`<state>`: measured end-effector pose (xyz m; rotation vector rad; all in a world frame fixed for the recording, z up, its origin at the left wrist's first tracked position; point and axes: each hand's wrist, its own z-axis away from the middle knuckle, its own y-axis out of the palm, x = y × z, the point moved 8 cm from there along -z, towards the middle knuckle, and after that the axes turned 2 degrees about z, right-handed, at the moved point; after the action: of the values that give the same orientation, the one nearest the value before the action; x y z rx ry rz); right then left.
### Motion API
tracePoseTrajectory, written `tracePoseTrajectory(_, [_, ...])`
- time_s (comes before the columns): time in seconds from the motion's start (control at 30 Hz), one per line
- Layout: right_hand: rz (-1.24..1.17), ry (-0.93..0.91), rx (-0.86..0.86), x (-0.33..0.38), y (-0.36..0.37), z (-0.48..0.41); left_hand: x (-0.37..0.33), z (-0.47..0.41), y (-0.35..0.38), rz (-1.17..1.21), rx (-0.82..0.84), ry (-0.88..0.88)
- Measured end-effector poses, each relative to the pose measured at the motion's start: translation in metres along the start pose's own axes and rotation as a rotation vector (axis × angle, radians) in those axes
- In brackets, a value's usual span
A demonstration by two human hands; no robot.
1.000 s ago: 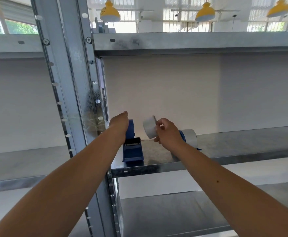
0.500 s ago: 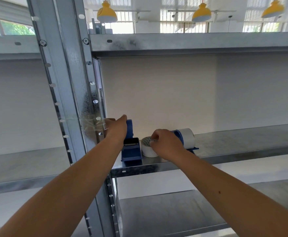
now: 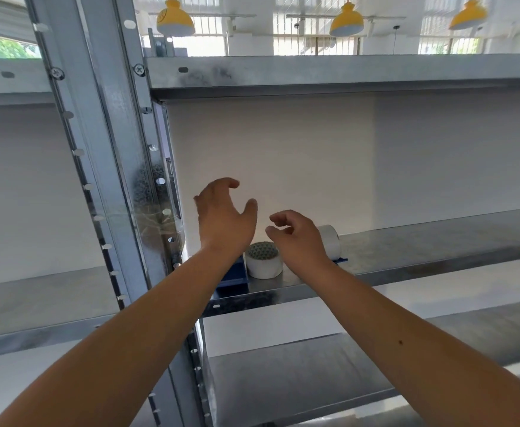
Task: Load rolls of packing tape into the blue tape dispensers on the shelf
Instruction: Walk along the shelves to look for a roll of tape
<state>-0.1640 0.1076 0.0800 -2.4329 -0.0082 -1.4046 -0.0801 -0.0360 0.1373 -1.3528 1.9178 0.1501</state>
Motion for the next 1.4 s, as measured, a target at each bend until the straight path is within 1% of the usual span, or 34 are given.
tracePoseTrajectory(0.1, [-0.102,0.007,-0.057,0.009,-0.019,0.006,-0.039,0.006,0.011,0.057,0.053,0.213])
tracePoseTrajectory(0.17, [-0.142,-0.009,-0.088,0.016,-0.036,0.012,-0.062,0.017,0.026,0.110,0.172,0.314])
tracePoseTrajectory(0.23, [-0.170,-0.029,-0.155,0.021,-0.057,0.020,-0.082,0.031,0.042,0.188,0.280,0.364])
tracePoseTrajectory(0.37, [-0.144,-0.034,-0.300,0.020,-0.105,0.042,-0.114,0.054,0.065,0.393,0.354,0.382])
tracePoseTrajectory(0.43, [-0.149,-0.016,-0.359,0.018,-0.133,0.057,-0.128,0.064,0.081,0.490,0.405,0.352])
tracePoseTrajectory(0.63, [-0.123,0.079,-0.565,0.003,-0.227,0.129,-0.172,0.127,0.151,0.802,0.706,0.175])
tracePoseTrajectory(0.73, [-0.084,0.123,-0.691,-0.007,-0.278,0.172,-0.205,0.164,0.171,1.009,0.770,0.087])
tracePoseTrajectory(0.8, [-0.083,0.145,-0.778,-0.010,-0.313,0.201,-0.237,0.188,0.182,1.094,0.811,0.054])
tracePoseTrajectory(0.97, [-0.036,0.173,-0.958,-0.009,-0.397,0.266,-0.328,0.250,0.207,1.145,0.985,0.096])
tracePoseTrajectory(1.1, [-0.037,0.158,-1.040,-0.008,-0.455,0.305,-0.384,0.299,0.234,1.194,1.126,0.071])
tracePoseTrajectory(1.2, [-0.020,0.178,-1.067,-0.013,-0.499,0.331,-0.418,0.331,0.257,1.212,1.145,0.034])
tracePoseTrajectory(1.3, [-0.036,0.231,-1.075,-0.026,-0.544,0.348,-0.454,0.364,0.285,1.222,1.182,0.002])
tracePoseTrajectory(1.4, [-0.065,0.242,-1.083,-0.037,-0.585,0.365,-0.486,0.392,0.312,1.215,1.207,-0.022])
